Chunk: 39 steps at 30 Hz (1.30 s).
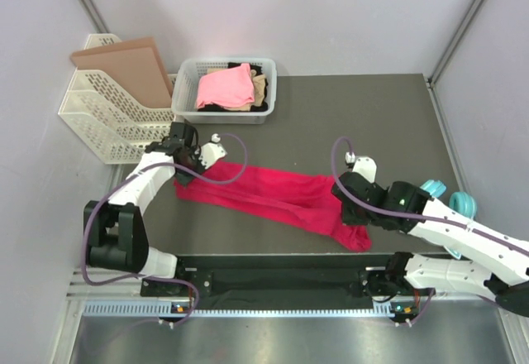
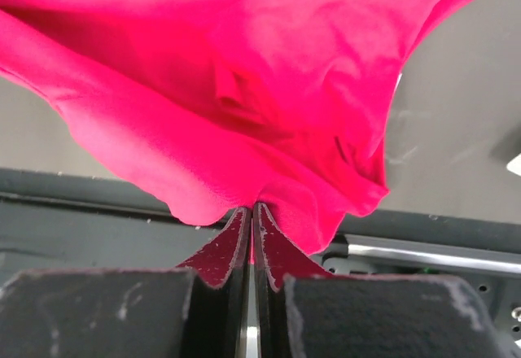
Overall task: Fold and stack the t-shirts
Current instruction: Fold the other side of the tshirt into a rectangle
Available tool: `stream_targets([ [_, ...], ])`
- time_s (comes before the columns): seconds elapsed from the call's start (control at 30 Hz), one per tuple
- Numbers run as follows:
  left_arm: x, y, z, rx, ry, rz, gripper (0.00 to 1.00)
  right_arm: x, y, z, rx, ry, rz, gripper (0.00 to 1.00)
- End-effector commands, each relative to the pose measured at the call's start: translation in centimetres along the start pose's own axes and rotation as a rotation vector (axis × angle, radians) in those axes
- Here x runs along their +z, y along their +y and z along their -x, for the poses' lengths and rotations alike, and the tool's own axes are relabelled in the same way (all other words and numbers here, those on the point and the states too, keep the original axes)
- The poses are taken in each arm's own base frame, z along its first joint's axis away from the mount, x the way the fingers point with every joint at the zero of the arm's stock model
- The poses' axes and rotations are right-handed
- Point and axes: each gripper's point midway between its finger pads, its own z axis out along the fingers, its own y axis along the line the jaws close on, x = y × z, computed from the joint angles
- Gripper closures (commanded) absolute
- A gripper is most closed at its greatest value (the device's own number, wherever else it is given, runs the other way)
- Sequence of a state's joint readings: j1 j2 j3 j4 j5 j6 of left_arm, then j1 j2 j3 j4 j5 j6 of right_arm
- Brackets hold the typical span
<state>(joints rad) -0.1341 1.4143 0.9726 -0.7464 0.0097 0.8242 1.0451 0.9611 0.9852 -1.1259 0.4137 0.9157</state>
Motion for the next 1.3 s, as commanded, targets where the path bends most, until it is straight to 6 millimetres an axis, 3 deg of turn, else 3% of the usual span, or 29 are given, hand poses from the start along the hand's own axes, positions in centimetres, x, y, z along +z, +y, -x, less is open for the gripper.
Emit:
stream_targets([
  [0.0,0.2,1.6,2.3,-0.002,-0.046,0.033,0.99,0.2,0.3,2.8,-0.02,-0.059,0.019,1.0],
  [0.33,3.3,1.7,3.8,0.007,-0.013,0.045,0.92,2.4,-1.5,3.4,-0.013,-0.044,-0.033,1.0],
  [0.43,3.9,3.0,3.8,0.016,0.004,0.103,0.82,3.1,-2.0,3.7,-0.012,-0.039,-0.043,1.0],
  [0.57,4.0,5.3,4.3,0.026,0.016,0.191,0.81,4.1,-2.4,3.8,-0.028,-0.024,-0.056,1.0],
  [0.77,3.3,8.4,5.7,-0.004,0.017,0.29,0.54,5.8,-3.0,3.8,-0.042,-0.001,-0.079,1.0],
  [0.83,2.0,9.7,6.3,-0.017,0.002,0.348,0.38,6.5,-3.6,3.8,-0.047,0.013,-0.094,1.0],
  [0.87,1.5,9.6,6.3,-0.02,0.004,0.346,0.37,6.8,-3.6,4.1,-0.046,0.006,-0.095,1.0],
  [0.93,0.0,9.0,7.1,-0.015,-0.043,0.302,0.36,7.6,-4.3,4.3,-0.041,0.02,-0.111,1.0],
  [1.0,-0.8,5.7,5.6,0.014,-0.007,0.164,0.37,8.5,-4.6,4.6,-0.038,0.029,-0.117,1.0],
  [1.07,-0.6,2.8,4.4,0.044,0.017,0.073,0.4,9.3,-4.7,4.9,-0.037,0.041,-0.119,1.0],
  [1.1,-0.1,0.9,2.6,0.071,0.054,0.03,0.42,9.5,-4.7,5.0,-0.035,0.044,-0.117,1.0],
  [1.2,1.2,-2.2,-0.7,0.089,0.108,-0.026,0.45,10.3,-4.9,5.4,-0.037,0.051,-0.121,1.0],
  [1.27,1.8,-3.2,-1.9,0.089,0.127,-0.035,0.46,10.8,-5.0,5.5,-0.035,0.058,-0.125,1.0],
])
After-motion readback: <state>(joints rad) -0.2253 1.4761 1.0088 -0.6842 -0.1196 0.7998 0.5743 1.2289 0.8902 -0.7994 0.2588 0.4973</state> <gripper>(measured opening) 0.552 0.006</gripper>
